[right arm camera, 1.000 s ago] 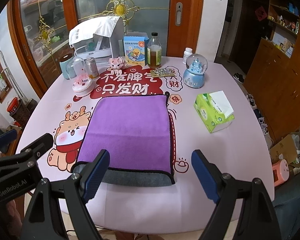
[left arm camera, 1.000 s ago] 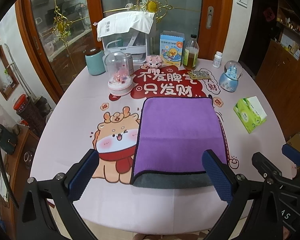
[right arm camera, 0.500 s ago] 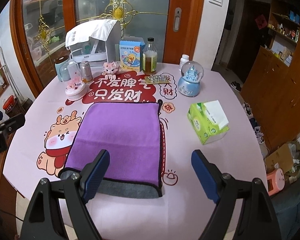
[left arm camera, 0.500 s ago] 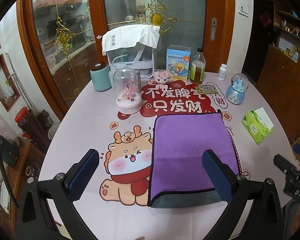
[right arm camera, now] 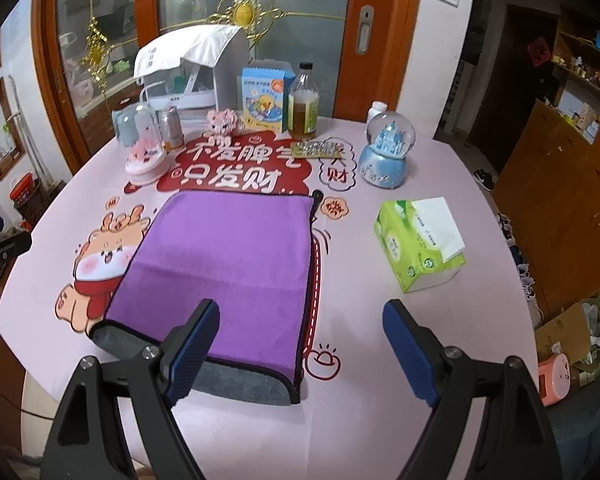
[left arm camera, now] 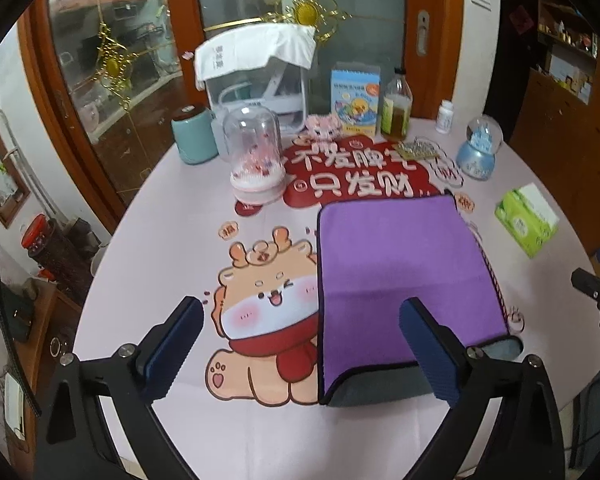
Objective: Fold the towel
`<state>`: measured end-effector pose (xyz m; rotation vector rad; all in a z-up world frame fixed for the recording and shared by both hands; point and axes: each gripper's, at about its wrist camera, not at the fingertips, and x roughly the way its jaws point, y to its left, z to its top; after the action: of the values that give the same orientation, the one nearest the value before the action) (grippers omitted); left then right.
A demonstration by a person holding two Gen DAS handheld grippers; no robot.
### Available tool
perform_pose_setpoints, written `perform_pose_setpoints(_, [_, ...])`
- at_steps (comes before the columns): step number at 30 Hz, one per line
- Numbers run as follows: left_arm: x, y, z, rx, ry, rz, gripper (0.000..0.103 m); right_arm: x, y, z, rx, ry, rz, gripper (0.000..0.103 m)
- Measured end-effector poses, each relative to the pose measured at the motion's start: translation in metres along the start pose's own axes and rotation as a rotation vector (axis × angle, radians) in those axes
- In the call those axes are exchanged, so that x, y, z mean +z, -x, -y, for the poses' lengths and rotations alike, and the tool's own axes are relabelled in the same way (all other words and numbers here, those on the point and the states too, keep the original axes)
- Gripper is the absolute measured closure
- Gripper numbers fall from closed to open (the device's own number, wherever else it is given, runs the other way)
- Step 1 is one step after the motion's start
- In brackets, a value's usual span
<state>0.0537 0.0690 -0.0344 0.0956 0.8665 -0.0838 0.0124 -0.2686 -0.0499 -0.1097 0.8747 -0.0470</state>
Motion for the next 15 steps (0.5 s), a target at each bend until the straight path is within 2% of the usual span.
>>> perform_pose_setpoints(4, [-0.015, -0.016, 0.004, -0.026, -0.029, -0.037, 0.005, -0.017, -0.015, 0.000, 0.023, 0.049, -0.008, 0.019])
perform_pose_setpoints(6, [-0.023, -0.029, 0.008, -0.067, -0.053, -0.072, 0.005, -0.028, -0.025, -0.001, 0.055, 0.082, -0.025, 0.019])
perform_pose_setpoints(8, [-0.031, -0.038, 0.011, -0.083, -0.082, -0.096, 0.013, -0.038, -0.035, -0.004, 0.082, 0.120, -0.044, 0.020])
perform_pose_setpoints(9, [-0.036, -0.046, 0.014, -0.085, -0.110, -0.113, 0.017, -0.044, -0.041, -0.006, 0.091, 0.145, -0.058, 0.023])
perform_pose_setpoints(14, [-0.055, -0.073, 0.019, -0.124, -0.169, -0.185, 0.022, -0.065, -0.064, -0.008, 0.148, 0.187, -0.124, 0.035])
perform_pose_setpoints(15, [-0.058, -0.078, 0.019, -0.139, -0.177, -0.196, 0.028, -0.067, -0.069, -0.007, 0.161, 0.183, -0.140, 0.037])
